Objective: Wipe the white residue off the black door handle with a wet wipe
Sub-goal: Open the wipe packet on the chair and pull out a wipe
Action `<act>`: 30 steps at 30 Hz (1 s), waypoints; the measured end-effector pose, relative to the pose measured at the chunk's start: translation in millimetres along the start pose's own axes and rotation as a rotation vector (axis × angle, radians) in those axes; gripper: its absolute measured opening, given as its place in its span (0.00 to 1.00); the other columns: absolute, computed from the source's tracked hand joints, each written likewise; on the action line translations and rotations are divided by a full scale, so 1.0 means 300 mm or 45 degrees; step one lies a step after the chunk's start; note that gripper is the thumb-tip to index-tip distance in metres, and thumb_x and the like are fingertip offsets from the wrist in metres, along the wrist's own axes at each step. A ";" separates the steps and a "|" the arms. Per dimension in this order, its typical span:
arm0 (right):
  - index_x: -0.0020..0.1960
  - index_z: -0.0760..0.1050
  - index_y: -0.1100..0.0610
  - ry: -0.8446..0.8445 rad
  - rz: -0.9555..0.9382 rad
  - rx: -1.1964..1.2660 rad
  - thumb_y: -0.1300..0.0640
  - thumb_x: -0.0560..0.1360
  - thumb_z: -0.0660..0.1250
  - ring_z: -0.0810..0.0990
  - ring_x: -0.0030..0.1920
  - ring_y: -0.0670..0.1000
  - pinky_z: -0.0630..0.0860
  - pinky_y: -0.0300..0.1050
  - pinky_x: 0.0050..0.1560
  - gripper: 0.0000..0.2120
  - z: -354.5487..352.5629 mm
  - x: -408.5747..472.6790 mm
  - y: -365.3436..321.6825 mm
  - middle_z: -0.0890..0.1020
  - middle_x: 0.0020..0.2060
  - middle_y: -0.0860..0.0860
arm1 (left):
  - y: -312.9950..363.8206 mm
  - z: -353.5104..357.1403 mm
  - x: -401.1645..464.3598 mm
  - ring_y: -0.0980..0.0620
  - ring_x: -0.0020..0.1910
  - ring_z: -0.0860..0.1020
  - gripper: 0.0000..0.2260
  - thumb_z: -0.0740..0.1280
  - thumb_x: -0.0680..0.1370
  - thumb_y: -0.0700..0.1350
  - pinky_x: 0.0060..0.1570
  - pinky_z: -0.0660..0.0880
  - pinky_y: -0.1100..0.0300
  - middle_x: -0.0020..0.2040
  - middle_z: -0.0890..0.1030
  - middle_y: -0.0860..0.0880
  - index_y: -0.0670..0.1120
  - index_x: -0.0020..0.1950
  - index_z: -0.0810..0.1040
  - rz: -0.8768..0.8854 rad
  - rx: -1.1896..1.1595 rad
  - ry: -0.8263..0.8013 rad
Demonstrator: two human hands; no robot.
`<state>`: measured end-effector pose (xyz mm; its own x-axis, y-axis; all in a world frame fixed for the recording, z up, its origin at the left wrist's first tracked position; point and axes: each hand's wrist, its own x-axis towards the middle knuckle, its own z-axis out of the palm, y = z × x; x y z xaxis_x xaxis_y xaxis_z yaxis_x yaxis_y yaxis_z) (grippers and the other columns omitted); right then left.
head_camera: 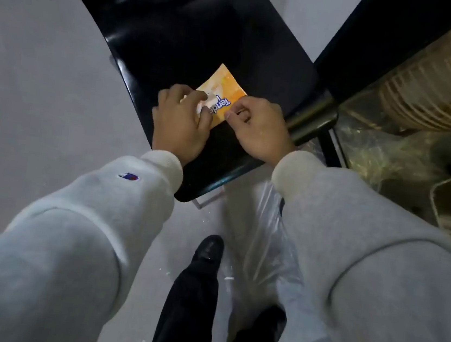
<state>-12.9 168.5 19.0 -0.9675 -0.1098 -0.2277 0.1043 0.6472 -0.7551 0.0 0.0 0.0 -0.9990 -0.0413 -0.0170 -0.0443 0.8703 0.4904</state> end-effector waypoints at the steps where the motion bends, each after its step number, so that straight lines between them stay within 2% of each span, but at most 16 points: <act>1: 0.46 0.81 0.56 -0.009 -0.010 -0.023 0.51 0.77 0.69 0.75 0.28 0.45 0.74 0.38 0.34 0.08 0.015 0.022 -0.014 0.80 0.30 0.49 | -0.020 0.000 0.018 0.43 0.65 0.68 0.19 0.61 0.78 0.55 0.58 0.68 0.45 0.66 0.73 0.47 0.50 0.64 0.77 -0.011 0.032 -0.031; 4: 0.49 0.83 0.56 -0.025 0.045 -0.101 0.54 0.77 0.68 0.78 0.34 0.44 0.78 0.40 0.41 0.07 0.067 0.085 -0.053 0.81 0.36 0.50 | -0.069 0.025 0.059 0.43 0.71 0.63 0.23 0.61 0.76 0.58 0.62 0.65 0.42 0.73 0.68 0.49 0.52 0.70 0.72 -0.039 0.056 -0.152; 8: 0.48 0.84 0.56 -0.076 0.131 -0.210 0.55 0.78 0.67 0.82 0.42 0.52 0.81 0.47 0.46 0.08 0.131 0.146 -0.067 0.82 0.43 0.53 | -0.104 0.076 0.081 0.45 0.70 0.64 0.25 0.61 0.75 0.61 0.61 0.66 0.43 0.72 0.69 0.52 0.53 0.71 0.70 -0.069 -0.035 -0.183; 11: 0.49 0.84 0.58 -0.071 0.187 -0.450 0.57 0.79 0.67 0.81 0.42 0.54 0.80 0.47 0.43 0.08 0.177 0.172 -0.076 0.77 0.41 0.51 | -0.142 0.107 0.070 0.45 0.69 0.63 0.26 0.63 0.75 0.61 0.61 0.67 0.43 0.72 0.70 0.52 0.52 0.71 0.71 -0.015 -0.008 -0.160; 13: 0.47 0.81 0.59 -0.006 0.174 -0.632 0.59 0.78 0.67 0.82 0.43 0.55 0.79 0.47 0.40 0.05 0.196 0.180 -0.093 0.78 0.41 0.53 | -0.156 0.116 0.069 0.45 0.69 0.63 0.27 0.64 0.75 0.61 0.61 0.66 0.44 0.72 0.70 0.51 0.52 0.71 0.72 0.009 0.000 -0.140; 16: 0.51 0.78 0.59 0.003 0.117 -0.805 0.62 0.78 0.65 0.81 0.48 0.56 0.79 0.47 0.44 0.04 0.208 0.176 -0.131 0.81 0.47 0.56 | -0.154 0.111 0.078 0.44 0.69 0.63 0.26 0.66 0.73 0.60 0.60 0.65 0.46 0.71 0.70 0.51 0.52 0.69 0.73 0.012 0.005 -0.148; 18: 0.53 0.77 0.59 -0.009 0.078 -0.878 0.62 0.78 0.64 0.80 0.51 0.57 0.74 0.47 0.42 0.05 0.210 0.170 -0.157 0.81 0.49 0.56 | -0.152 0.104 0.079 0.44 0.69 0.62 0.27 0.65 0.71 0.60 0.58 0.63 0.49 0.72 0.69 0.51 0.53 0.68 0.74 0.012 -0.004 -0.168; 24: 0.53 0.77 0.58 -0.060 0.036 -0.985 0.61 0.79 0.63 0.78 0.54 0.58 0.74 0.50 0.46 0.06 0.233 0.158 -0.173 0.81 0.51 0.57 | -0.154 0.098 0.079 0.42 0.69 0.62 0.27 0.63 0.71 0.58 0.55 0.61 0.51 0.72 0.69 0.49 0.51 0.68 0.74 0.027 -0.044 -0.170; 27: 0.55 0.76 0.59 -0.027 0.058 -0.925 0.59 0.78 0.65 0.79 0.54 0.57 0.75 0.49 0.46 0.07 0.241 0.151 -0.138 0.81 0.51 0.57 | -0.154 0.104 0.076 0.42 0.69 0.62 0.26 0.61 0.73 0.57 0.56 0.63 0.48 0.72 0.69 0.49 0.50 0.69 0.73 0.029 -0.018 -0.147; 30: 0.56 0.75 0.60 0.032 0.110 -0.815 0.56 0.79 0.64 0.80 0.52 0.57 0.77 0.49 0.44 0.09 0.265 0.150 -0.111 0.82 0.50 0.57 | -0.157 0.111 0.079 0.42 0.69 0.62 0.25 0.64 0.74 0.57 0.56 0.62 0.49 0.72 0.69 0.49 0.49 0.69 0.73 0.010 0.002 -0.137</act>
<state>-41.6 82.0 -14.9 -0.9678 -0.0245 -0.2507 0.0314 0.9758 -0.2166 -21.6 -25.7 -52.6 -0.9941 0.0184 -0.1068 -0.0364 0.8711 0.4897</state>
